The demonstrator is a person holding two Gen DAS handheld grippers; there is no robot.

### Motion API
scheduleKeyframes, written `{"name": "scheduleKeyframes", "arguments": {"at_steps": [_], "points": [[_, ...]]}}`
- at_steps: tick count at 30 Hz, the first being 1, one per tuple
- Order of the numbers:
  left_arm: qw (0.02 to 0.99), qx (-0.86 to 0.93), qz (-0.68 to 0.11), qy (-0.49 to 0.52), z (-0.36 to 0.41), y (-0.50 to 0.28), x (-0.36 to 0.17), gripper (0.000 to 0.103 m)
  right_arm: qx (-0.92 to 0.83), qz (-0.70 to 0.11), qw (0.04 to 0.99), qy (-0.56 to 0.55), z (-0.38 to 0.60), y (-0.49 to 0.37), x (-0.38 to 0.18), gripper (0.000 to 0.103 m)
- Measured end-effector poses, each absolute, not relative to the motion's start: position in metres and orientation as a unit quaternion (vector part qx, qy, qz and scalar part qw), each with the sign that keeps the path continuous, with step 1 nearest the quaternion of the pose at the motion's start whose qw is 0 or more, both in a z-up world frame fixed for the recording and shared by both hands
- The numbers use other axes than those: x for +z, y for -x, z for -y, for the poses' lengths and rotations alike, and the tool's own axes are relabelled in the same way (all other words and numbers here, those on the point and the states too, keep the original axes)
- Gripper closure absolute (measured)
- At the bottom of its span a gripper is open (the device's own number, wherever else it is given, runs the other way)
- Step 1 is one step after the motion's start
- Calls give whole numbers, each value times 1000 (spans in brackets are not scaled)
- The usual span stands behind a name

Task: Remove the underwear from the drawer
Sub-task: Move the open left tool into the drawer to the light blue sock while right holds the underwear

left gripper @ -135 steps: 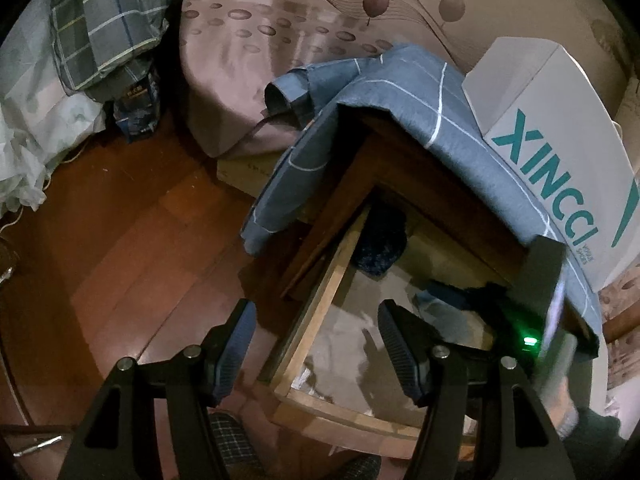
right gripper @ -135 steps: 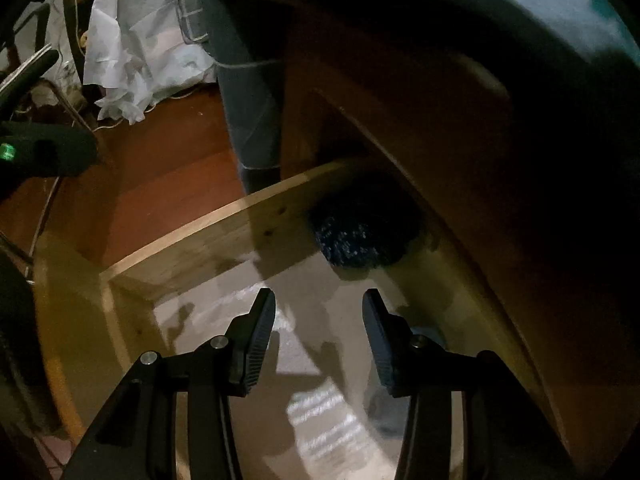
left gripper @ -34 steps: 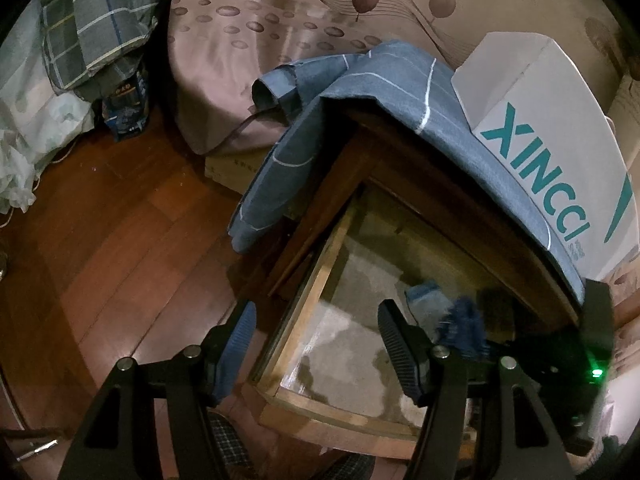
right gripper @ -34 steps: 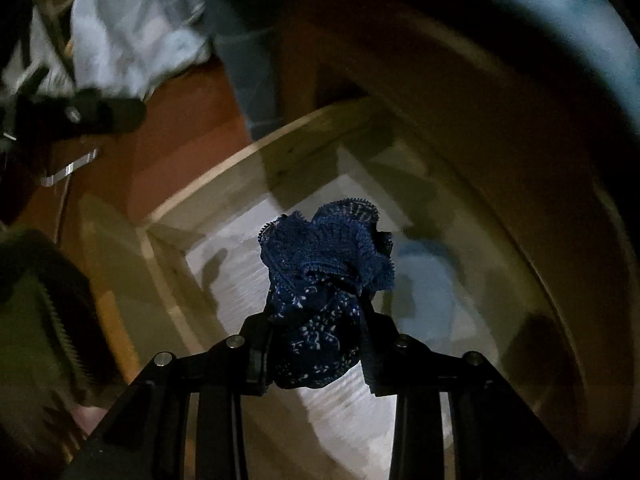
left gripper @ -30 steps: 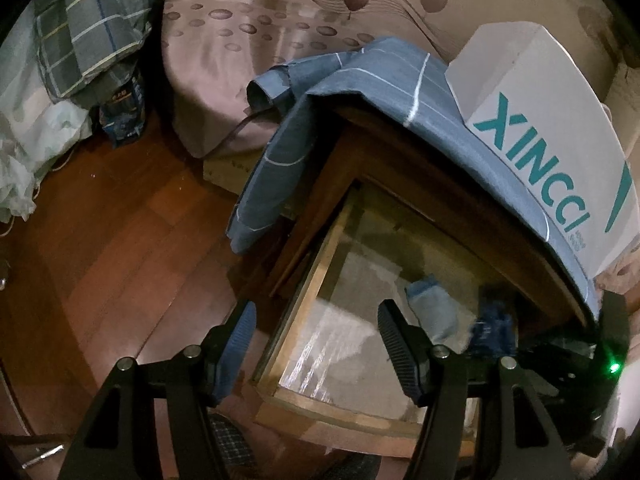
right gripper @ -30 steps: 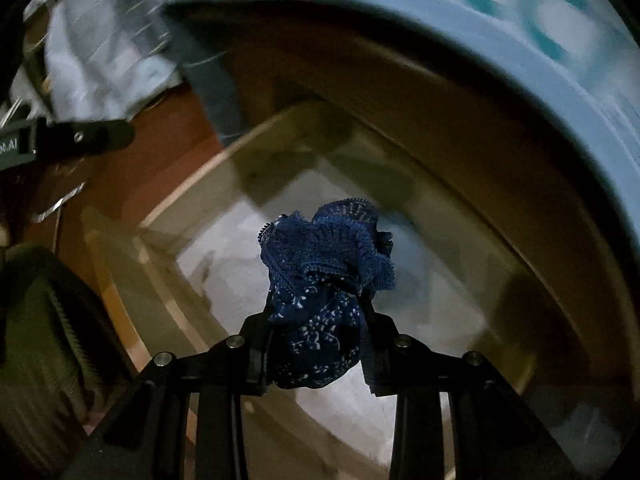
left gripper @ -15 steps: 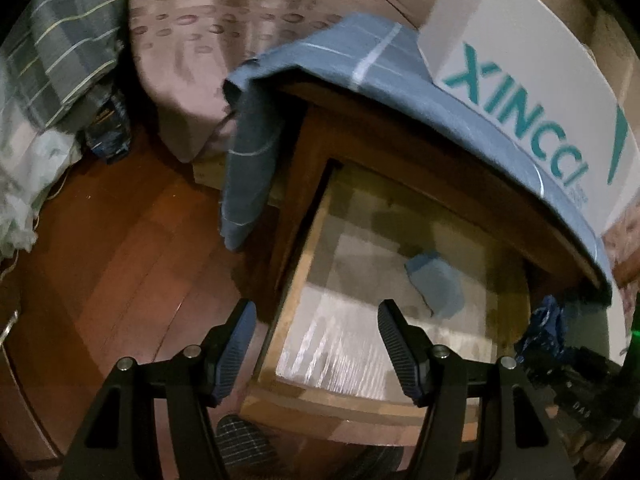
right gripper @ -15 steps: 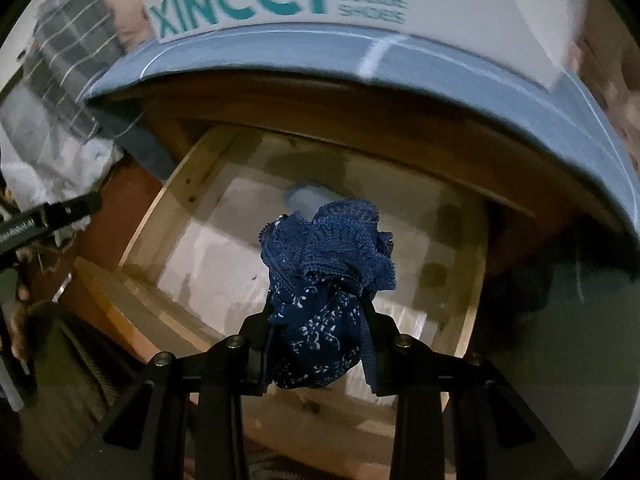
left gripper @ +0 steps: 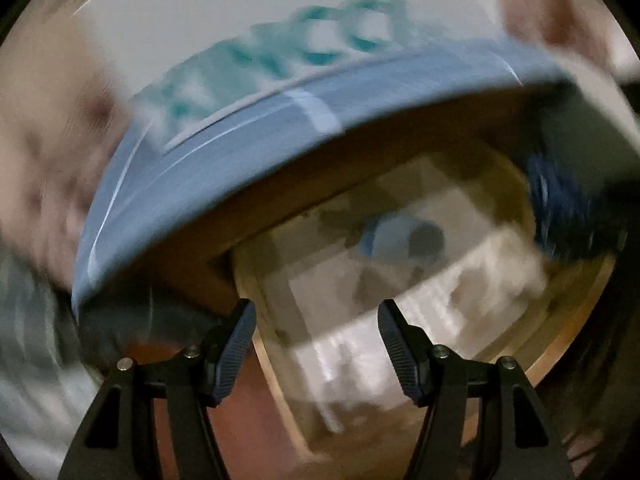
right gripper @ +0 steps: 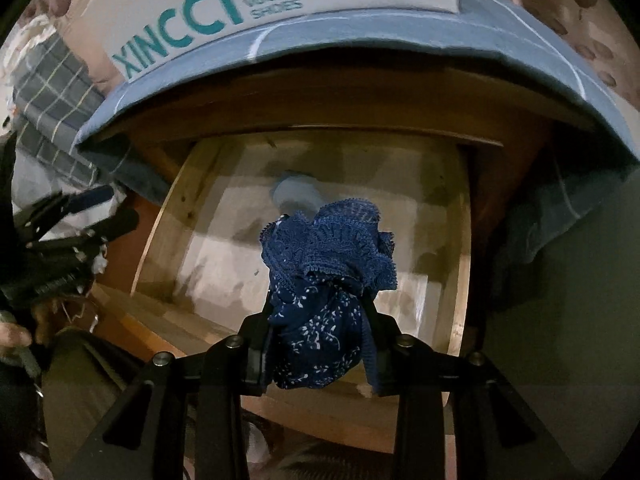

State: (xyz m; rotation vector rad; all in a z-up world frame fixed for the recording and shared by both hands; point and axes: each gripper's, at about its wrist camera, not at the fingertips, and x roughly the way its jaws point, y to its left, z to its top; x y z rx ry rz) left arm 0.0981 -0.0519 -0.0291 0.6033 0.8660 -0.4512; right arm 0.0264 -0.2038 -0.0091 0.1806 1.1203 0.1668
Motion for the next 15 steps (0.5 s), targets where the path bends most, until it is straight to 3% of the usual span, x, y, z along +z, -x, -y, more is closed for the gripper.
{"name": "scheduleKeyframes", "arguments": {"at_steps": [9,15], "points": [[736,-318,-378,-464,105,-98,-86,38,61,-518,846,-110,215,-23,-7,70],[697,-345,-343,-526,128,-105,-114,38,66,-523,843,-110,214,-25,-7,70]]}}
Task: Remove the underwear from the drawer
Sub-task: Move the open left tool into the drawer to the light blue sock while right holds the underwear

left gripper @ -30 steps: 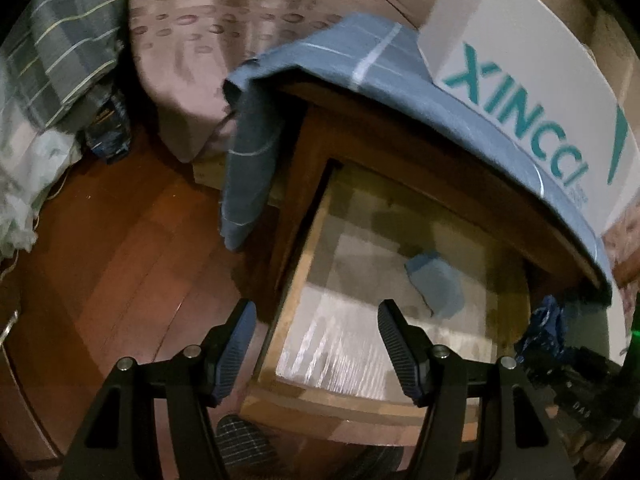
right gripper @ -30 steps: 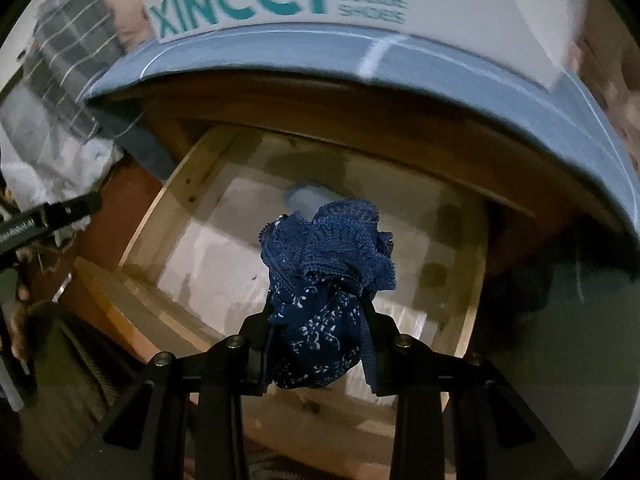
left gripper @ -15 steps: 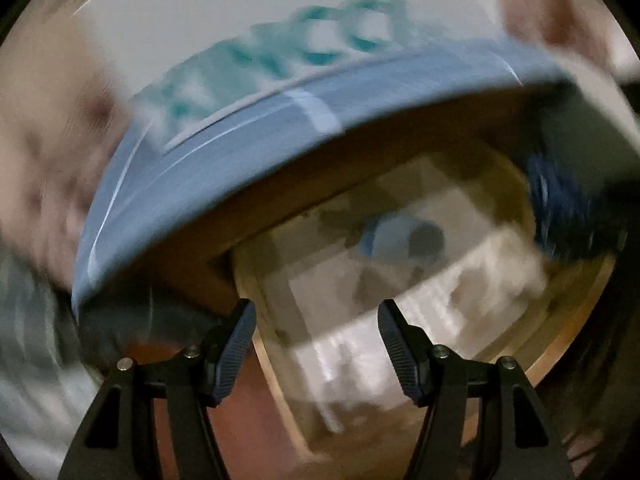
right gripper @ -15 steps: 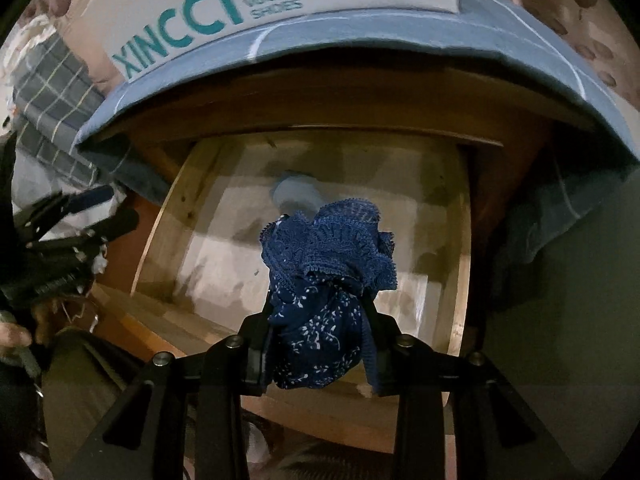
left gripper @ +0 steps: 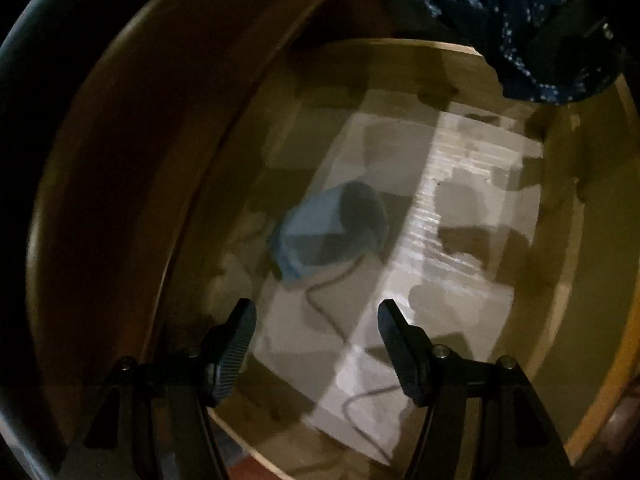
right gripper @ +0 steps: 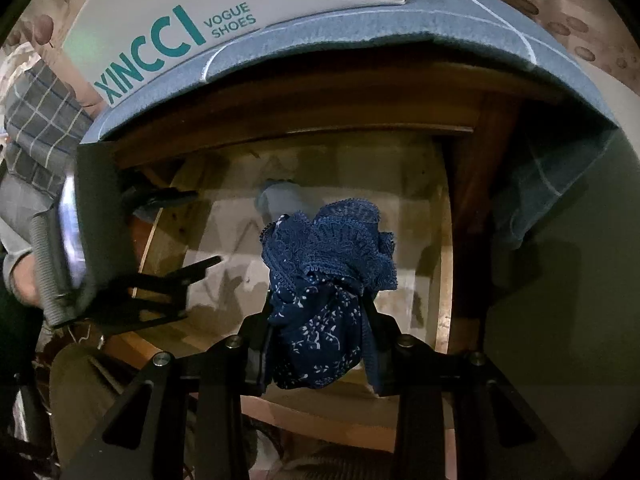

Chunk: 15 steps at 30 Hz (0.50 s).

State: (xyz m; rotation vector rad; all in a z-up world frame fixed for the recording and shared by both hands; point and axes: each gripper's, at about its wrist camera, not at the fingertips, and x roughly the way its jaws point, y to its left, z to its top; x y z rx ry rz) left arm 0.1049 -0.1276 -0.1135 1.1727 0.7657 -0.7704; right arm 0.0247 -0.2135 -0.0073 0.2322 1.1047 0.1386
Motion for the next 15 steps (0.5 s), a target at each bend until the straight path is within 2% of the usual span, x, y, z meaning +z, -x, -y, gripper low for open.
{"name": "scheduleKeyframes", "arguments": {"at_steps": [7,15], "points": [[648,-357,-289,-607,144,-109,-141,38,71,-527,835,-137,222,-26,-13,70],[615,-371,-264,-644,149,-115,-161,38,75,-531,826,-172,231,-30,-19,70]]}}
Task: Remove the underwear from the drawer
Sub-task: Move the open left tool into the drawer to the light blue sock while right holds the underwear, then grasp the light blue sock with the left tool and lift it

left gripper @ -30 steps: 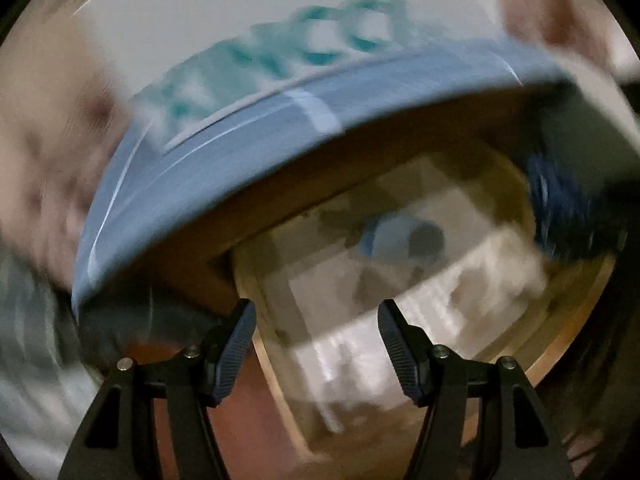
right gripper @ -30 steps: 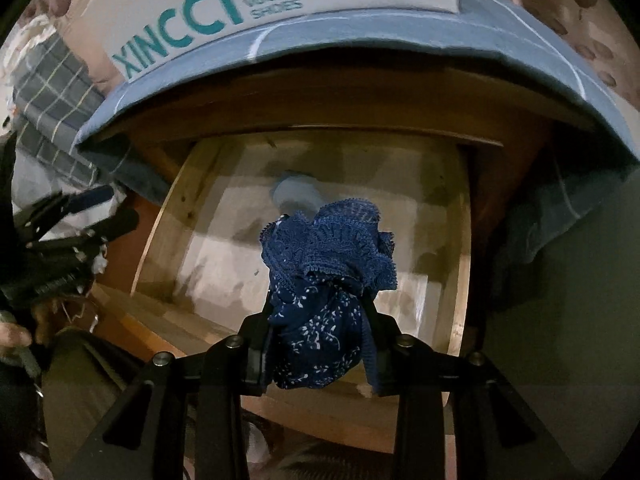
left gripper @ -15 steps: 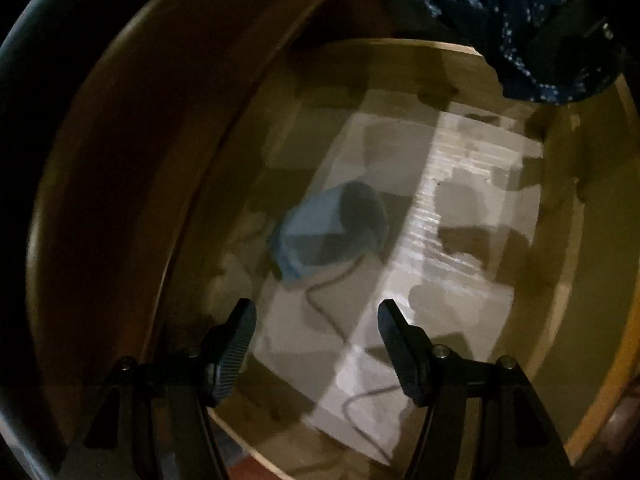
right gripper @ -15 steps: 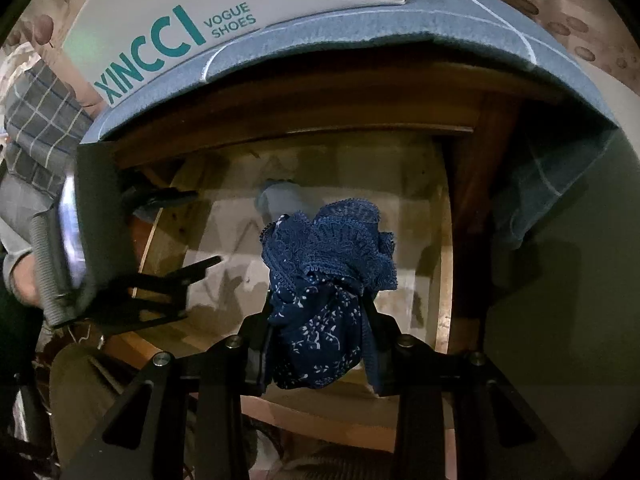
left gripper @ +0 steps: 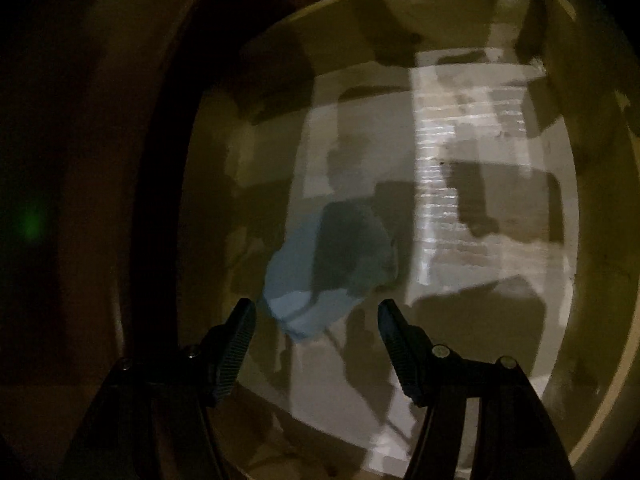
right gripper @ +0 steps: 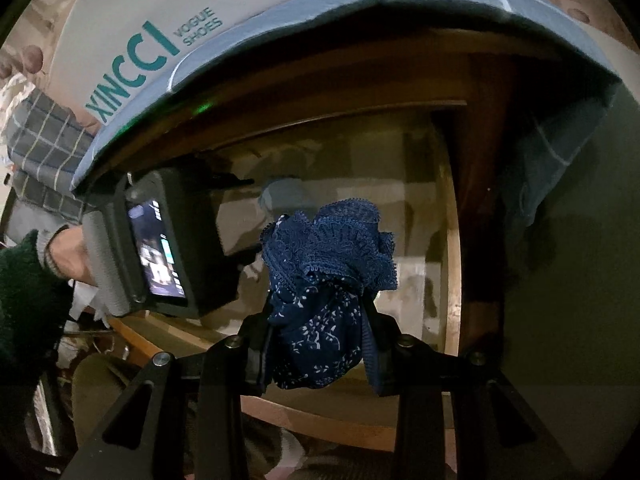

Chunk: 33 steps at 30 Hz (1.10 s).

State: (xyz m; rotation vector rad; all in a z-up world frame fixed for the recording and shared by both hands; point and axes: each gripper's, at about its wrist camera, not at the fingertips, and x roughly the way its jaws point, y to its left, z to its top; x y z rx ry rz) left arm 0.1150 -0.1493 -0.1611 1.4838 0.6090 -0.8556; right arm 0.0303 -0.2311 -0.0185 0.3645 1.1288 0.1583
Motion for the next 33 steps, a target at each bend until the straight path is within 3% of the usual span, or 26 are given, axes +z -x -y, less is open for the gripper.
{"name": "scheduleKeyframes", "arguments": {"at_steps": [14,17,20,33], "points": [[613,-379,-265,-641,174,-143,-177,38,82,-529,824,-188,233,-30,-21,70],[621,-383,-301,-614,180,-154,-177,54,82,-528,822,-194,233,-30,-21,70],[634,-369,-325,-597,180,-164,-175,59,84,-530,820,-199,233,-31,-22,70],[620,-339,-455,-541,164,-177,-162,62,79,-543,817,-178,225,-38,-25,70]]}}
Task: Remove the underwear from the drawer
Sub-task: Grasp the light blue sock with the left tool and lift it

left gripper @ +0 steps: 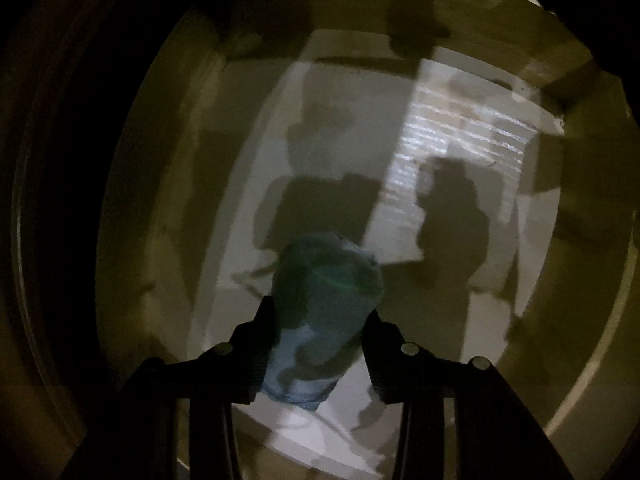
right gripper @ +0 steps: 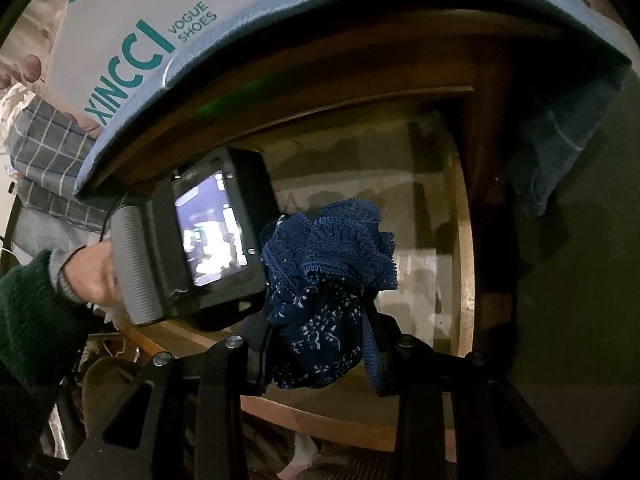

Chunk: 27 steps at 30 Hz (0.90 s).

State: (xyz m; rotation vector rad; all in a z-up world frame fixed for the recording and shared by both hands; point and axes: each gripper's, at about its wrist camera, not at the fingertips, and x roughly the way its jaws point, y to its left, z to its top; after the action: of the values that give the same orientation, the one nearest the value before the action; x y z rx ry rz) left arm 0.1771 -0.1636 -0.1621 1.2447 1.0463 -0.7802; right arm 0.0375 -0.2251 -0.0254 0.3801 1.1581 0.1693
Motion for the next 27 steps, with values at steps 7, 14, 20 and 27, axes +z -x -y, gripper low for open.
{"name": "scheduleKeyframes", "arguments": {"at_steps": [7,14,20,27], "points": [[638,-332,-470,-512,147,-177,-138,63,73,-554,812,-165,218,-45,-29,70],[676,-318,-476,-465,129,-177,-111,63,65,-559,812,-154,216,-49,-30,70],[726,-289,-467,-414,107,-156,-91,63,59,-563,812,-144,214,-50,-34,70],[775,-275,-461,-333,82,-137,-49,63,55,-565,812,-135,211,-50,-35,70]]}}
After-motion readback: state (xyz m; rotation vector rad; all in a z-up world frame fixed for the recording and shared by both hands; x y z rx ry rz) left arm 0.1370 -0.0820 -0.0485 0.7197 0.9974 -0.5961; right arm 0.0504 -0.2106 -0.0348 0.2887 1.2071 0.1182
